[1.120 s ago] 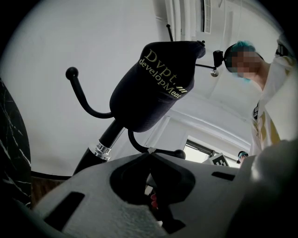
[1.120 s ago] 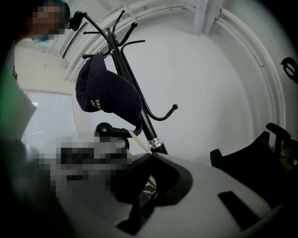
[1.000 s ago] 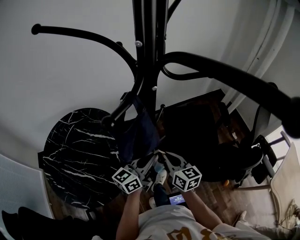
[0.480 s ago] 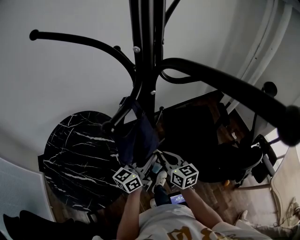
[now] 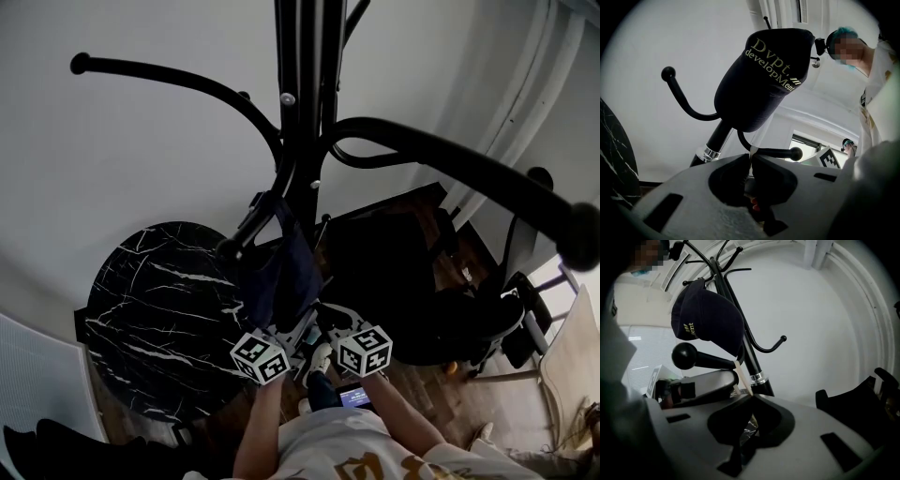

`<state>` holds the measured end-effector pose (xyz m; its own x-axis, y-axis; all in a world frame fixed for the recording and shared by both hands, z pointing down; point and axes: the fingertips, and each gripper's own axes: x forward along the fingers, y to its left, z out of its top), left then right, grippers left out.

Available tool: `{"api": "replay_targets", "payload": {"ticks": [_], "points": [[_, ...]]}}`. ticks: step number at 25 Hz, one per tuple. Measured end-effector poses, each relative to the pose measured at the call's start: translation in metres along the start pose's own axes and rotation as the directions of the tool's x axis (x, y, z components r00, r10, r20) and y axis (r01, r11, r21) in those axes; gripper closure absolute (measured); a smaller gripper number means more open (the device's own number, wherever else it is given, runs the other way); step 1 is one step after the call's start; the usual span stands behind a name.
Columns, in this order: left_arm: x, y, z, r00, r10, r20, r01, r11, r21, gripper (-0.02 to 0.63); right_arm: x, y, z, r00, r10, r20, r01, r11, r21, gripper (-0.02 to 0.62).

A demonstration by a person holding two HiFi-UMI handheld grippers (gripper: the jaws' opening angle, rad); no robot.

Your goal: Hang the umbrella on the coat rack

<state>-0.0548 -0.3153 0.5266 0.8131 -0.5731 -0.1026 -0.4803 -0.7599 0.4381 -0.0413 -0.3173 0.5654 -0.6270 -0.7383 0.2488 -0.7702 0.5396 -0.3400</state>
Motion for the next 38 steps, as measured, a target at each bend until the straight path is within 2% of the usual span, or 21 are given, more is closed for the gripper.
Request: {"api": "replay_targets", "payload": {"ticks": [6,10,13,21,28,34,38], "points": [[0.000,0.001,0.001,0.999,0.032,0.011,-0.032,0.999,0.020,0.584,-0.001,0.004,-0.002,1.000,-0.016,0.003,0.016,1.000,-0.012,0.575],[-0.003,0.005,0.002,0.996,0.088,0.023,-0.089,0.995,0.050,0.524,-0.005,0.006,-0.004,1.000,-0.026,0.005,0.026,0.999,-0.031,0.575],[-0.007,0.004,0.005,0.993,0.113,0.041,-0.116,0.989,0.089,0.503,-0.009,0.009,-0.004,0.999,-0.041,0.009,0.041,0.998,-0.037,0.575],[-0.015,-0.012,0.001,0.993,0.113,0.040,-0.116,0.989,0.096,0.511,-0.037,0.003,-0.010,0.993,-0.120,0.020,0.121,0.992,-0.045,0.575],[-0.025,-0.027,-0.004,0.991,0.131,0.040,-0.135,0.984,0.115,0.574,-0.065,0.009,-0.018,0.986,-0.164,0.027,0.165,0.984,-0.066,0.583],[-0.044,-0.029,-0.015,0.979,0.202,0.004,-0.201,0.973,0.117,0.586,-0.083,0.015,-0.025,0.985,-0.169,0.031,0.170,0.984,-0.049,0.583],[-0.055,-0.032,-0.022,0.969,0.244,-0.033,-0.237,0.960,0.148,0.586,-0.089,0.019,-0.024,0.986,-0.163,0.046,0.165,0.985,-0.042,0.583]]}}
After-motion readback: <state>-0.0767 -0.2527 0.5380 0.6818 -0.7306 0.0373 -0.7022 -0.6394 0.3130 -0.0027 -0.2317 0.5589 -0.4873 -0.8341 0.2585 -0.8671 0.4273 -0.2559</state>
